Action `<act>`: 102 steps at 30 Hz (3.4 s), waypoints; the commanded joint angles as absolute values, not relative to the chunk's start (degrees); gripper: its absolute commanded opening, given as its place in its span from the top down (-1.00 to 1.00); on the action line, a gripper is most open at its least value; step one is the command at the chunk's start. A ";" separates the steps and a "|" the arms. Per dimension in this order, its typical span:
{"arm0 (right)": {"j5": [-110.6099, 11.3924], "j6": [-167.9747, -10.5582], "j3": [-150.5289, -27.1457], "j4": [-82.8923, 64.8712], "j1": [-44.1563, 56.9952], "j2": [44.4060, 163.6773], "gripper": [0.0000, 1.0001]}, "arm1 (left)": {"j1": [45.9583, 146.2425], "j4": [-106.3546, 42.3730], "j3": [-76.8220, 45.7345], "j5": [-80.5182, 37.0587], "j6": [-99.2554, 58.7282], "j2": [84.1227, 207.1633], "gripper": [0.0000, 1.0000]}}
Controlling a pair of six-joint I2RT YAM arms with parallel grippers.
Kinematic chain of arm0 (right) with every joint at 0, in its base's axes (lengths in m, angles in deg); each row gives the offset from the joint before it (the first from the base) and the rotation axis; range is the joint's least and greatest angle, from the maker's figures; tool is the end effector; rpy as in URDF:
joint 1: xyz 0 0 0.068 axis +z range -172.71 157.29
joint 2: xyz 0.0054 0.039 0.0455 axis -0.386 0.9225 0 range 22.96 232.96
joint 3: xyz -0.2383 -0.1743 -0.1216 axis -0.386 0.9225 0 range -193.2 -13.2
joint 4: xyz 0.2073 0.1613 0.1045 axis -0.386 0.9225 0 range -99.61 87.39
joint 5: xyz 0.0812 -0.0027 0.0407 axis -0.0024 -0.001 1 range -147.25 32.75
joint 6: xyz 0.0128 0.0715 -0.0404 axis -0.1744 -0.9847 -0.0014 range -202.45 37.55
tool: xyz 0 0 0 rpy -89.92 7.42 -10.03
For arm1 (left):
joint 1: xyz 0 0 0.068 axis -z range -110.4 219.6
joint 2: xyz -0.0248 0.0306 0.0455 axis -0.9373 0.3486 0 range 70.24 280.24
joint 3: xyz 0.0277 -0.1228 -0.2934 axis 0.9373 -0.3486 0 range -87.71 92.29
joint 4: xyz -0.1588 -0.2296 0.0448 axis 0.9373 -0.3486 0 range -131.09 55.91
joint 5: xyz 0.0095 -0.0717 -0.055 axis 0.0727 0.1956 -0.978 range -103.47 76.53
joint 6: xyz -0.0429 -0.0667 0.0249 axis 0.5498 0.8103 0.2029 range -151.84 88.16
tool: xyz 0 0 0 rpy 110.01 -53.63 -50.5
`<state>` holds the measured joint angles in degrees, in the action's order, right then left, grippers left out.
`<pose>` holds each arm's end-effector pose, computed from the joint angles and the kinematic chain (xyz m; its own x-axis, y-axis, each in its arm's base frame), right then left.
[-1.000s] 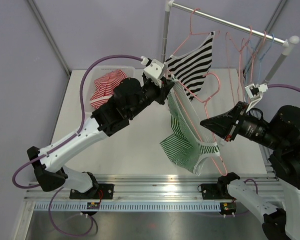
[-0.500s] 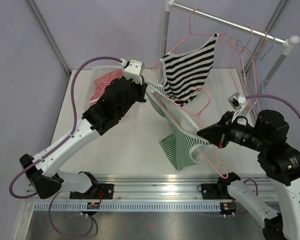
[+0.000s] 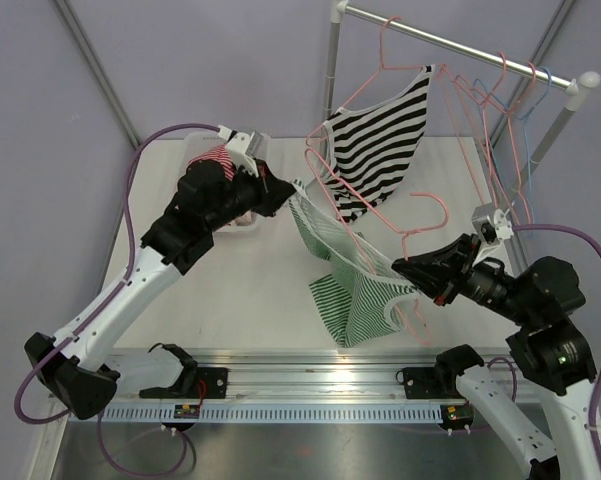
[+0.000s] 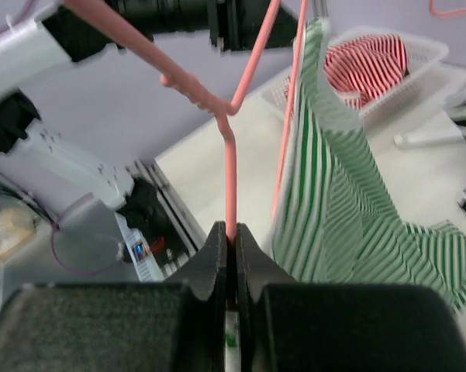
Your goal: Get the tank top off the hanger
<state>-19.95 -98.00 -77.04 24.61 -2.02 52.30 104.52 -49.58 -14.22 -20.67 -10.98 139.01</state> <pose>0.0467 0.0646 0.4680 -0.2228 0.1438 -0.9642 -0.8181 0.5103 0.2652 0.2509 -0.1862 0.4587 -0.3813 -0.1646 -0.9097 0.5706 0.7323 -0.3717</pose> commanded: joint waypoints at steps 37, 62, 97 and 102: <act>-71.05 -99.06 -116.97 40.40 -3.01 89.92 1.00 | 125.67 -65.10 -15.39 -5.39 -17.87 132.21 -0.98; -53.21 -104.33 -134.07 41.64 -22.27 114.03 1.00 | 126.03 -74.62 -18.54 2.18 -17.61 119.45 -0.98; -30.35 -102.50 -100.84 31.69 -24.11 67.98 -0.99 | 134.29 -46.05 -22.85 -0.38 -15.32 159.61 -0.98; -28.52 -102.14 -95.48 33.37 -24.11 63.40 -0.99 | 134.29 -44.38 -21.53 -0.81 -15.41 168.30 -0.98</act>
